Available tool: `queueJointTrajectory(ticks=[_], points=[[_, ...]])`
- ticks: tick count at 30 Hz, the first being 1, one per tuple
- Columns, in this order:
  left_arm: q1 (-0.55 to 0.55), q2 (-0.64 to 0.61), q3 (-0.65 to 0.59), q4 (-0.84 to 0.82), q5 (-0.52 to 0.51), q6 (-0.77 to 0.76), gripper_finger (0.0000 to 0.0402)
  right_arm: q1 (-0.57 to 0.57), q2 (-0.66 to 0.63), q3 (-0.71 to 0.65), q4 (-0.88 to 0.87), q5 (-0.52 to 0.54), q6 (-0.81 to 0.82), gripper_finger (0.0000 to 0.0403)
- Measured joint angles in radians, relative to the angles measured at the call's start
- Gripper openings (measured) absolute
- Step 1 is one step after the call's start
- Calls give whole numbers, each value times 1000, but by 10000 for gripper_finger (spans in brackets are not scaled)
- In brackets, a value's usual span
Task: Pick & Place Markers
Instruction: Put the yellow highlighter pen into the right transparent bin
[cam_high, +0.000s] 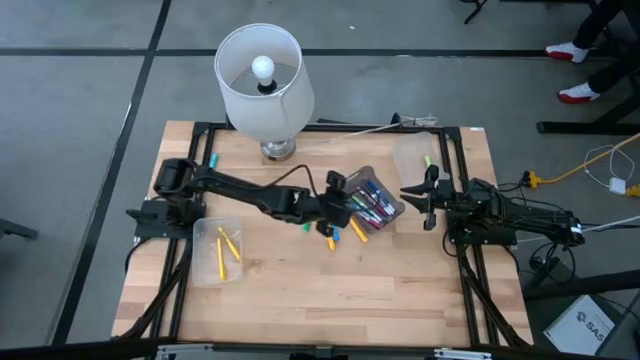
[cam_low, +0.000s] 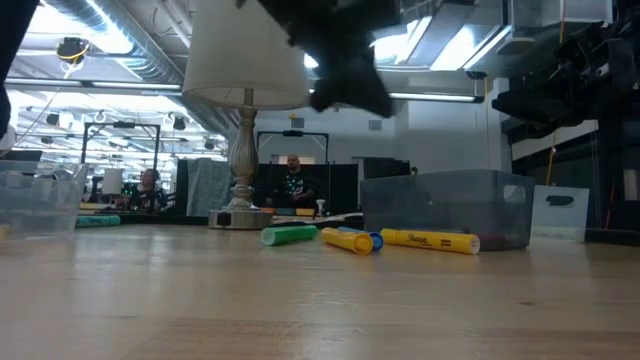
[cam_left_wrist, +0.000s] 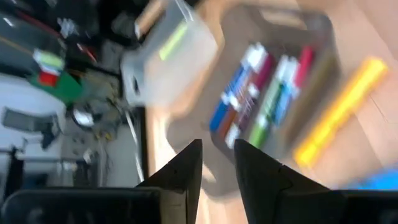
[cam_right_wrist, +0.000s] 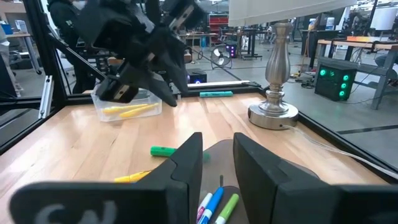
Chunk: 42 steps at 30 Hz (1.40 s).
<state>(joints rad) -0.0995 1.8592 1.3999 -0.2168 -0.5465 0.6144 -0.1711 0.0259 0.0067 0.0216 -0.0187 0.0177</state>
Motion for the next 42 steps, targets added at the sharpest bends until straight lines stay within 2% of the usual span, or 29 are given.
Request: queueJointTrajectory(ticks=[12, 16, 22, 29, 36, 42], points=[[-40, -160, -151, -217, -95, -308, 89, 0, 0, 0, 0, 0, 0, 91], [-45, -221, -196, -301, -130, -455, 88, 0, 0, 0, 0, 0, 0, 90], [-42, -295, -219, -546, -159, -746, 89, 0, 0, 0, 0, 0, 0, 91], [-42, -315, -220, -906, -265, -1160, 90, 0, 0, 0, 0, 0, 0, 90], [-33, -314, -220, -1211, -267, -1462, 112, 0, 0, 0, 0, 0, 0, 90], [1, -314, -221, -1306, -209, -1615, 147, 0, 0, 0, 0, 0, 0, 90]])
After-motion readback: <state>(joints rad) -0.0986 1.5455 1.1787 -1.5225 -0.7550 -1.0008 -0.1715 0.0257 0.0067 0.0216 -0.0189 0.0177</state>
